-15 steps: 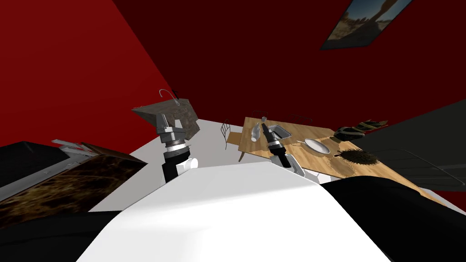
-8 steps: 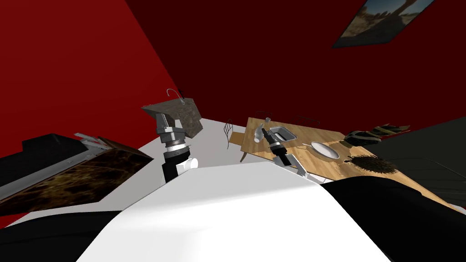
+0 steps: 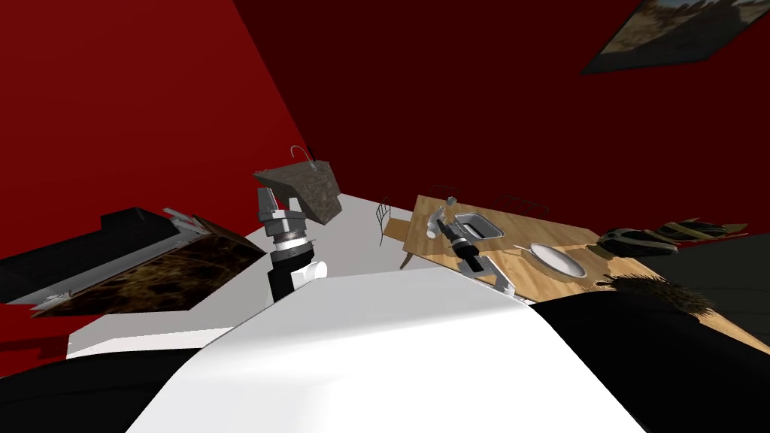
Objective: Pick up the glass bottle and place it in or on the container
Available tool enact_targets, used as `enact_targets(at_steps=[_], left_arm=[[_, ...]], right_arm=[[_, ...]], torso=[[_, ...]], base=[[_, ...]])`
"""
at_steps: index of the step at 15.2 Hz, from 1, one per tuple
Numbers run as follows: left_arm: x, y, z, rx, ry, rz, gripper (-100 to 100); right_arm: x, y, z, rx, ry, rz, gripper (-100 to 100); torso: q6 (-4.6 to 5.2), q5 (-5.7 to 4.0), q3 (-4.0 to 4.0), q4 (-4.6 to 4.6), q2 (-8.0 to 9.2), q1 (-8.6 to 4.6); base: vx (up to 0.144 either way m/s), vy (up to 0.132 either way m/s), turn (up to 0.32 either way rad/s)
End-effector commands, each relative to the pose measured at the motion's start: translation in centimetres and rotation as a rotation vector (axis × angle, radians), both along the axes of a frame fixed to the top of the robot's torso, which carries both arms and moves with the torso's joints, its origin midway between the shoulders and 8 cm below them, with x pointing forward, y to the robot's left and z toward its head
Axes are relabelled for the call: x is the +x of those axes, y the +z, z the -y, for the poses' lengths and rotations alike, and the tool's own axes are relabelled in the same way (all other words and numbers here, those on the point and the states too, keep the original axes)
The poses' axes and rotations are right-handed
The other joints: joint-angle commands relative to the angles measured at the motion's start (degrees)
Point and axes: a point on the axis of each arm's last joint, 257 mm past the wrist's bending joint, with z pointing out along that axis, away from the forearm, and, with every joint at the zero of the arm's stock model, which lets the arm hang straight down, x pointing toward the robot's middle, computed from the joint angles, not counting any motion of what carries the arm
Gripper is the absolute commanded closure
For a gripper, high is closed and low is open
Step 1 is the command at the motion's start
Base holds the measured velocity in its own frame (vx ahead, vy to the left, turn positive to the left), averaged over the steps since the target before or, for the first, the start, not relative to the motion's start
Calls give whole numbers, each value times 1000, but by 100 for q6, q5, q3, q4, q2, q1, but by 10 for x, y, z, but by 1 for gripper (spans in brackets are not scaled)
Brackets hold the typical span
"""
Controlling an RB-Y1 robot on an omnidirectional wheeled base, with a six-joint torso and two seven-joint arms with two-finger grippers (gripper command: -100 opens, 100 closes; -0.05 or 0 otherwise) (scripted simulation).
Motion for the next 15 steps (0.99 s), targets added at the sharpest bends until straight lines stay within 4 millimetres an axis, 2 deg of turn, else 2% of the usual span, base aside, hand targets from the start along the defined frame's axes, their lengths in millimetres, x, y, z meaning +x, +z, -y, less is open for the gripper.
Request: enact_targets(at_steps=[1,3,4,5,6,7,8,9,10,11,13,14,15], left_arm=[[0,0,0,0,0,0,0],[0,0,0,0,0,0,0],[0,0,0,0,0,0,0],[0,0,0,0,0,0,0],[0,0,0,0,0,0,0],[0,0,0,0,0,0,0],[0,0,0,0,0,0,0],[0,0,0,0,0,0,0],[0,0,0,0,0,0,0],[0,0,0,0,0,0,0],[0,0,0,0,0,0,0],[0,0,0,0,0,0,0],[0,0,0,0,0,0,0]], right_arm=[[-2,-16,20,-42,-38,-52,-100],[-2,-16,20,-42,-38,-52,-100],[-4,-27,34,-68,-60,-84,-100],[-4,-27,34,-68,-60,-84,-100],[-6,-36,48,-92,-82,-115,-100],[-6,-36,48,-92,-82,-115,-100],[-9,-45,61,-115,-104,-144,-100],[-9,-45,61,-115,-104,-144,-100],[-11,-53,74,-137,-125,-173,-100],[-11,-53,74,-137,-125,-173,-100],[-18,-67,99,-175,-164,-225,-100],[-18,-67,99,-175,-164,-225,-100],[-21,-73,110,-192,-182,-249,-100]], torso=[[0,0,0,0,0,0],[1,0,0,0,0,-1],[2,-1,1,0,1,-3],[1,-1,1,0,1,-5],[1,-1,1,0,1,-5],[-1,-2,0,0,0,-5],[0,-2,0,0,0,-5],[-1,-1,-1,0,-1,-5],[1,-1,-1,0,-1,-5],[1,-1,0,0,0,-4],[-1,-1,0,0,-1,-4],[-2,0,-1,0,-1,-4],[1,-1,-1,0,-1,-4]], base=[[8,23,116],[6,15,60],[5,12,67],[6,11,88],[7,12,127],[9,12,110],[11,14,122],[11,13,87],[10,16,106],[9,15,97],[9,18,157],[11,14,118],[11,13,102]])
